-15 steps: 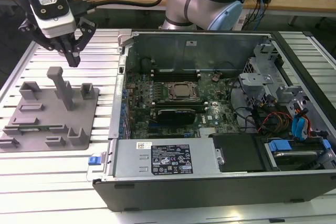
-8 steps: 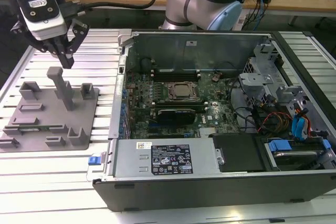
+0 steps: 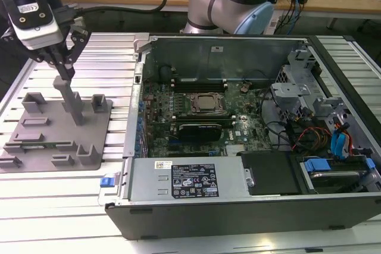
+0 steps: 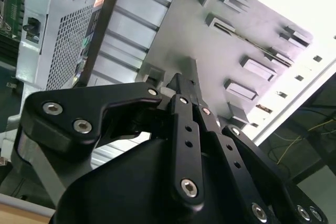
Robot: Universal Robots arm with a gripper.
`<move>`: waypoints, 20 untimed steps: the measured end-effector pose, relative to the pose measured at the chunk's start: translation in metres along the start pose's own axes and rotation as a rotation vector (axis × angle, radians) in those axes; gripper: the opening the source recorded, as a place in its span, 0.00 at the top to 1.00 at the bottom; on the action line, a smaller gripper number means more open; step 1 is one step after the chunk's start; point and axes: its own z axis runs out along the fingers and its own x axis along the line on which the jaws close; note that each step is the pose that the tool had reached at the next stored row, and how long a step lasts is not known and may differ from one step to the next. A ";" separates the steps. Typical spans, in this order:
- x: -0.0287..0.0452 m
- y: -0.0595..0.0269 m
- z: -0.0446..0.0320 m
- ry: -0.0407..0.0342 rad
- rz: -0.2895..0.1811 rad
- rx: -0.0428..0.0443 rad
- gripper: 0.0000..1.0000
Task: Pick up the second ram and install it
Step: 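Reach for the second ram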
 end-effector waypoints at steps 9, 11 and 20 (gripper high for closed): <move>0.0168 -0.0020 0.0041 0.0001 -0.003 -0.0002 0.92; 0.0185 -0.0023 0.0045 0.0001 -0.004 -0.0002 0.92; 0.0313 -0.0050 0.0094 0.0002 -0.006 -0.0002 0.92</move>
